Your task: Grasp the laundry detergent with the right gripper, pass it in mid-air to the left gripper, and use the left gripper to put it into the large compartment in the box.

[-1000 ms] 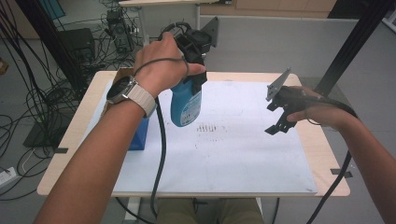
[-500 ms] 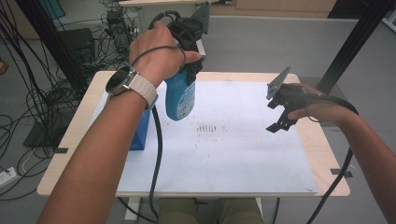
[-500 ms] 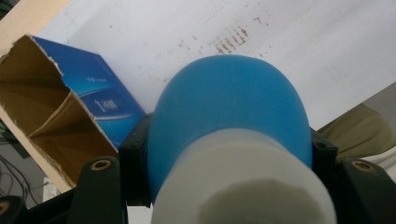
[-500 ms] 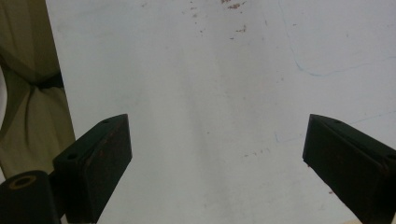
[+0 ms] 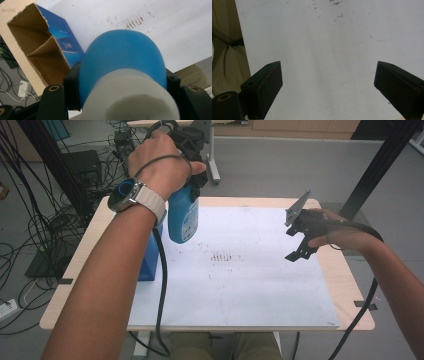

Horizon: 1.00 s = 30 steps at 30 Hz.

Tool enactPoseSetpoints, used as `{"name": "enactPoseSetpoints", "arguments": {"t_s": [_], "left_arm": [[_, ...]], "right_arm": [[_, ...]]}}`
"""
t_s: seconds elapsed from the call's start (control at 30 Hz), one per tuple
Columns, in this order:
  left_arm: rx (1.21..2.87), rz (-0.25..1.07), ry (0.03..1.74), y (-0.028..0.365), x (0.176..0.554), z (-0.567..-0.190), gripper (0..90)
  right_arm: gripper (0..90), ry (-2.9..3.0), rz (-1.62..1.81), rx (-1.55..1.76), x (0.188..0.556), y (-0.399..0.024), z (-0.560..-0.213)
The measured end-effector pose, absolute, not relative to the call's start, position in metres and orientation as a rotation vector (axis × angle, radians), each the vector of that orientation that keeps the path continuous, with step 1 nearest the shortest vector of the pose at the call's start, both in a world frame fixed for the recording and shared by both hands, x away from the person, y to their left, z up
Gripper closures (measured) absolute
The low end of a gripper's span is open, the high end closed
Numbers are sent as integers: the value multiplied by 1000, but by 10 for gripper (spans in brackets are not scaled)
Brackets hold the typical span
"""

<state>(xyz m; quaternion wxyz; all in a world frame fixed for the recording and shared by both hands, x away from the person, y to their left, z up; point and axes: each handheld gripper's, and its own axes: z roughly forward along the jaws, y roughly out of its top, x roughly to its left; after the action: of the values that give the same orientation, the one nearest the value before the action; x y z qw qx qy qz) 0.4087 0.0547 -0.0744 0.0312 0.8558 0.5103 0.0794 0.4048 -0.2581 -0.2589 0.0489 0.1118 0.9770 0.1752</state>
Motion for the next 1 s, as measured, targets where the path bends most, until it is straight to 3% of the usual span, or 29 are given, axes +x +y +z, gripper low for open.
{"name": "enactPoseSetpoints", "arguments": {"t_s": [1.0], "left_arm": [[2489, 264, 1810, 107, 416, -50, 375]], "right_arm": [[87, 2989, 515, 316, 418, -249, -260]]}}
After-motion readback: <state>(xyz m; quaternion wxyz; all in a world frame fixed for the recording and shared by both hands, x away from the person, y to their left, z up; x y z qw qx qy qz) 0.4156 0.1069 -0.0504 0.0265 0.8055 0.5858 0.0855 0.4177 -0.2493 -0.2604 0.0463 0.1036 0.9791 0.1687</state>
